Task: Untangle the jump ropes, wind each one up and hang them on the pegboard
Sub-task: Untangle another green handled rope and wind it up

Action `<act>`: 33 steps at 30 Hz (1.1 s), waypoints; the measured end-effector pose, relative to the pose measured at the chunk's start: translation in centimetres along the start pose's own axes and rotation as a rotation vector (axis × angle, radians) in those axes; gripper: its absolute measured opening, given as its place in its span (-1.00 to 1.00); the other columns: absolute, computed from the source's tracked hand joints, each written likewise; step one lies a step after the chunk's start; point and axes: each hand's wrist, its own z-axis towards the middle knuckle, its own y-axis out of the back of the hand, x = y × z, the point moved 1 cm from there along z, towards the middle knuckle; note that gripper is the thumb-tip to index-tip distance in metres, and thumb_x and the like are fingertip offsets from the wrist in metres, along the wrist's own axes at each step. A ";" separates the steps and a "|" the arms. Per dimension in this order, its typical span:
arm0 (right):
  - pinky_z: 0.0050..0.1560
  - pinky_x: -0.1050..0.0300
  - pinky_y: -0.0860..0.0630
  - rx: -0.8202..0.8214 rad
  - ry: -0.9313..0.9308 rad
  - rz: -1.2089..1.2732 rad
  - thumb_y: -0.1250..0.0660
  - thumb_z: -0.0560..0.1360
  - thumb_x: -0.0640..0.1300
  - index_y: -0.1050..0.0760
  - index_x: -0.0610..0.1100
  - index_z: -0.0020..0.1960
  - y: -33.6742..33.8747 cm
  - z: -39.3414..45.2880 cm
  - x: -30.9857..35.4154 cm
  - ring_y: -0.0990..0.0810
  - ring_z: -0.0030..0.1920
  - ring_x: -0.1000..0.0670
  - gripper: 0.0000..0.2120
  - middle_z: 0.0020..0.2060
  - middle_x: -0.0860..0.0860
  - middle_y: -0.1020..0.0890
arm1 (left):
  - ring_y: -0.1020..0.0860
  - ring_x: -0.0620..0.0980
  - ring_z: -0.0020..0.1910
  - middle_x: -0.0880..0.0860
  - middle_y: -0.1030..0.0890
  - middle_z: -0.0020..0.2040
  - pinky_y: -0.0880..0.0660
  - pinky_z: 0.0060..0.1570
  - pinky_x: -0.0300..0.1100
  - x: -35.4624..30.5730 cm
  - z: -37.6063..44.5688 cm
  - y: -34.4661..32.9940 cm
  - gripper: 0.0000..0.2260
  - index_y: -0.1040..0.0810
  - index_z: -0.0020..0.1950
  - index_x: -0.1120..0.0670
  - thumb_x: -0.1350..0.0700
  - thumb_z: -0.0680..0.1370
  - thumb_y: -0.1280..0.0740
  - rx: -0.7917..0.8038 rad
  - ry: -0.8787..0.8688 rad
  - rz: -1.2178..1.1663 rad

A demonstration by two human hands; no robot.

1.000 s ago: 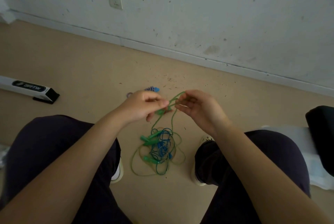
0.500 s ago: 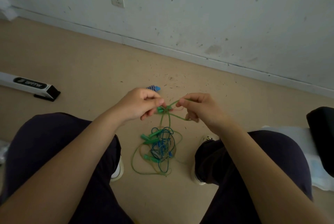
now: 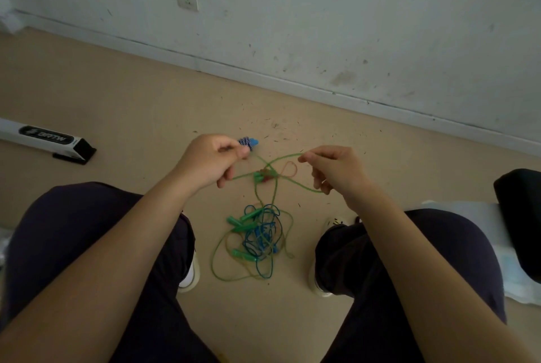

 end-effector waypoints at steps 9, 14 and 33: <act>-0.17 0.00 -0.59 0.076 -0.075 -0.111 -0.31 0.49 -0.20 -0.68 -0.18 -0.19 -0.4 -0.1 0.4 -0.59 -0.23 -0.07 -0.81 -0.23 -0.13 -0.67 | -0.45 -0.03 -0.54 0.10 -0.55 -0.36 -0.27 -0.60 -0.25 -1.1 -0.5 -0.8 -0.83 -0.51 -0.19 0.22 0.26 0.59 -0.23 0.139 0.194 -0.315; -0.14 0.00 -0.57 0.096 0.059 -0.371 -0.31 0.52 -0.20 -0.72 -0.07 -0.06 -0.6 -0.4 0.6 -0.62 -0.13 -0.20 -0.80 -0.14 -0.11 -0.71 | -0.20 -0.08 -0.54 -0.02 -0.32 -0.45 -0.10 -0.49 -0.22 -0.5 -0.4 -0.2 -0.74 -0.42 -0.31 0.08 0.03 0.54 -0.33 0.249 0.261 0.072; -0.19 0.14 -0.47 0.175 0.043 -0.368 -0.33 0.55 -0.09 -0.61 -0.12 -0.06 -1.1 -0.4 0.6 -0.52 -0.21 0.03 -0.87 -0.18 -0.04 -0.62 | -0.48 -0.14 -0.28 -0.08 -0.53 -0.31 -0.36 -0.20 -0.21 -0.4 -0.7 -0.5 -0.81 -0.72 -0.23 -0.02 -0.04 0.52 -0.41 0.322 0.159 0.273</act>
